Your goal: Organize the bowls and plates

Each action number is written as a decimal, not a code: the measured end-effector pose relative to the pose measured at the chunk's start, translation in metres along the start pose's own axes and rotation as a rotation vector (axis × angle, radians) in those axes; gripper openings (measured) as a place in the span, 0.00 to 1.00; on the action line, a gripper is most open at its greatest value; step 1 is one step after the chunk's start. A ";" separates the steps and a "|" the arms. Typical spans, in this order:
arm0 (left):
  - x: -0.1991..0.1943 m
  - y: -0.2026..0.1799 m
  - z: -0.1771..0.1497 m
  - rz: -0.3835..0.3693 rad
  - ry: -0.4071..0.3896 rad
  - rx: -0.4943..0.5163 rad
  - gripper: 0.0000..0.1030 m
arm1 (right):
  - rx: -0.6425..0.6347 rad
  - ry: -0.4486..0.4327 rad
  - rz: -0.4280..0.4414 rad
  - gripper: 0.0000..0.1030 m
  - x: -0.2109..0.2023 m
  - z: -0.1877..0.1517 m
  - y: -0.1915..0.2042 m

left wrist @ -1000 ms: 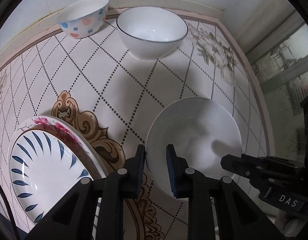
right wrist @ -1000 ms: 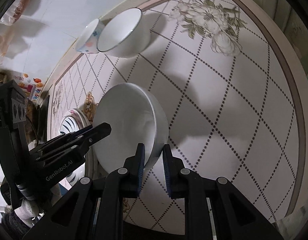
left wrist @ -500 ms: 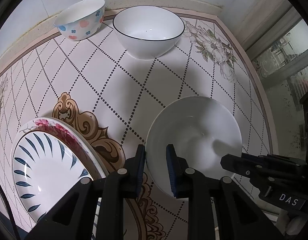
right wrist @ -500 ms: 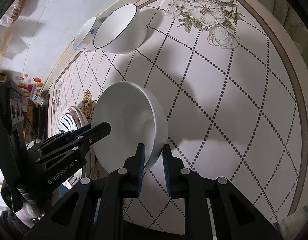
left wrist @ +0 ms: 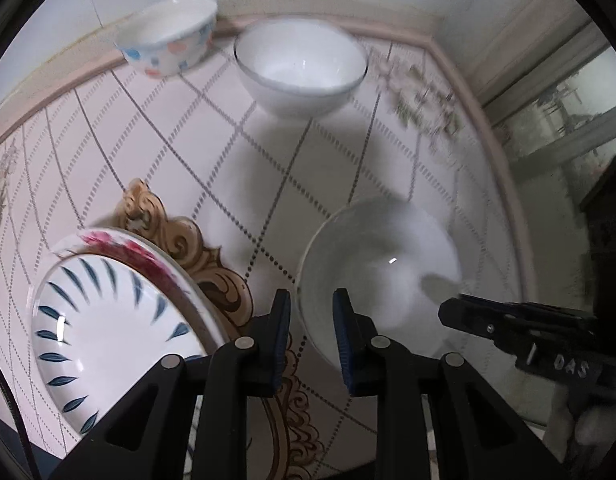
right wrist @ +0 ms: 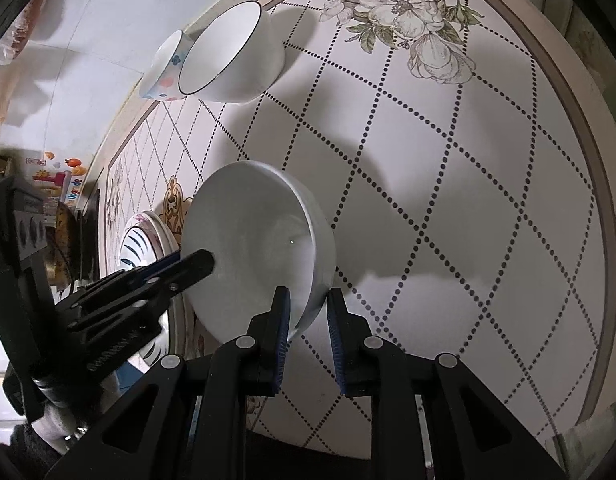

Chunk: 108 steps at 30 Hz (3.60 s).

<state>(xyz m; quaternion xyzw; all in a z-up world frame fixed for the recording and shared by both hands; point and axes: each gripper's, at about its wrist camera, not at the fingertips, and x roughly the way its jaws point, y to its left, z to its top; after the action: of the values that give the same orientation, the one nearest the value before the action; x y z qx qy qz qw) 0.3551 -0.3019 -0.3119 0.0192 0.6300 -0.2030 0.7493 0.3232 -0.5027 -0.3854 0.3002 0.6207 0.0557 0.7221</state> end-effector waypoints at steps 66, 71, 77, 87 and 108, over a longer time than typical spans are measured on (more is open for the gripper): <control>-0.021 -0.003 0.025 -0.052 -0.013 0.063 0.19 | -0.009 -0.059 -0.004 0.18 -0.027 -0.006 0.018; -0.013 -0.001 0.022 -0.036 0.002 0.069 0.19 | -0.008 -0.034 -0.015 0.18 -0.013 -0.004 0.016; -0.009 0.000 0.021 -0.029 0.011 0.065 0.19 | -0.011 -0.023 -0.016 0.18 -0.008 -0.003 0.015; -0.003 -0.002 0.019 -0.010 0.024 0.072 0.19 | -0.041 0.006 -0.061 0.18 -0.009 0.002 0.021; -0.024 0.003 0.023 -0.031 0.013 0.031 0.19 | -0.040 0.079 -0.046 0.18 -0.020 0.010 0.019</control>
<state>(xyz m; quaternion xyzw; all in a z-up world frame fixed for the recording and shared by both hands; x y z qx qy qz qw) 0.3745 -0.2987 -0.2847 0.0223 0.6318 -0.2240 0.7417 0.3340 -0.5001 -0.3576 0.2689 0.6542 0.0633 0.7041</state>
